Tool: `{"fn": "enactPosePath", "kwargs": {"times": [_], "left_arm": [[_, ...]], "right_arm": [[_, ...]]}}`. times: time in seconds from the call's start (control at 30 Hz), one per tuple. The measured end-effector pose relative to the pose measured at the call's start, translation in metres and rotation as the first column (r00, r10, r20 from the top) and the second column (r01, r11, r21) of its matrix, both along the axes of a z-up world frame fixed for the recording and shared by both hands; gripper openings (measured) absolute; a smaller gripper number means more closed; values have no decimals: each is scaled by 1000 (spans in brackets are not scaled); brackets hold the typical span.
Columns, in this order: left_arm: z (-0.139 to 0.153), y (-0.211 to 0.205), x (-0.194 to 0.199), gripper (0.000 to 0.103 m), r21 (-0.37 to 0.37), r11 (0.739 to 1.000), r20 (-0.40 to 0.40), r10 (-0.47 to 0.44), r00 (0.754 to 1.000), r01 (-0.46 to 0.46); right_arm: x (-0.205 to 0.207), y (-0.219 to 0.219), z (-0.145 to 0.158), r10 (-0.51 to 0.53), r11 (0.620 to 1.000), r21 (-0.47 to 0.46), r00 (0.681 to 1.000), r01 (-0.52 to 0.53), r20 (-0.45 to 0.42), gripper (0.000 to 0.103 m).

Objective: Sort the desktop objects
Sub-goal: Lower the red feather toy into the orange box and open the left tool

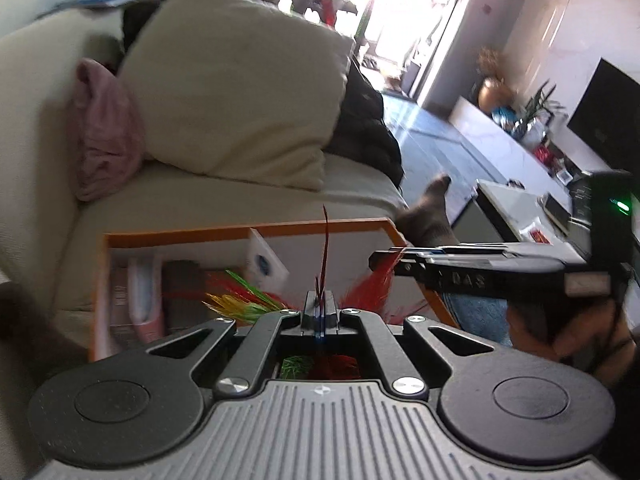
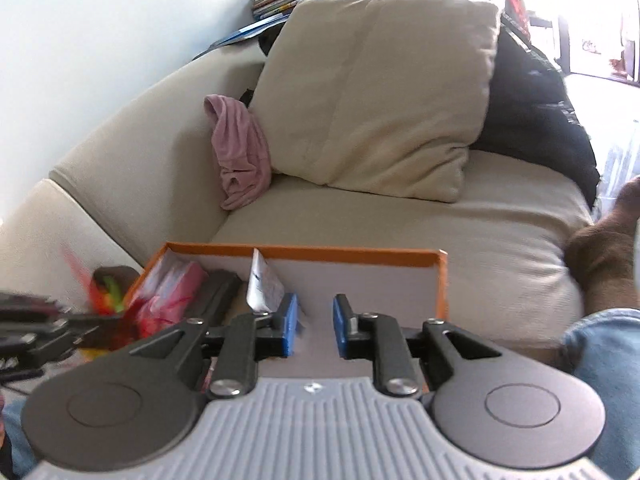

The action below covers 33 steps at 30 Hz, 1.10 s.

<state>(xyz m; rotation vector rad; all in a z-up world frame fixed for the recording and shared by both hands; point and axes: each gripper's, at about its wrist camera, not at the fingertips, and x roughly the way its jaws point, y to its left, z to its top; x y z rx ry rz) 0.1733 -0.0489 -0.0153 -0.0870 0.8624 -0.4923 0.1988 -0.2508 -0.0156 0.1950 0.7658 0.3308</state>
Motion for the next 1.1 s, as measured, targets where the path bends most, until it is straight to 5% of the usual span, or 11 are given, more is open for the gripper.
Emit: {"fn": "enactPosePath", "kwargs": {"times": [0.2,0.43,0.6,0.87,0.97,1.0,1.1], "left_arm": [[-18,-36,26,0,37,999,-34,-35,999,37],[-24,-53,58,1,161,987,28,4,1000,-8],[-18,-37,62,4,105,993,27,53,998,-55],[-3,-13,39,8,120,989,10,91,996,-92],[1,0,23,11,152,984,10,95,995,-95],[2,4,17,14,163,982,13,99,995,-99],[3,23,0,15,195,974,18,118,993,-119]], "right_arm": [[-8,-15,-4,-31,999,-15,999,32,12,24],[-8,-21,-10,-41,999,-8,999,41,15,24],[-10,-20,-15,-31,999,-16,999,31,9,25],[-7,1,-20,76,996,-41,997,-78,-27,25],[12,20,-33,123,986,-100,987,-133,-99,35],[19,30,-36,133,974,-172,986,-149,-100,45],[38,53,-43,141,924,-342,984,-171,-109,50]]}}
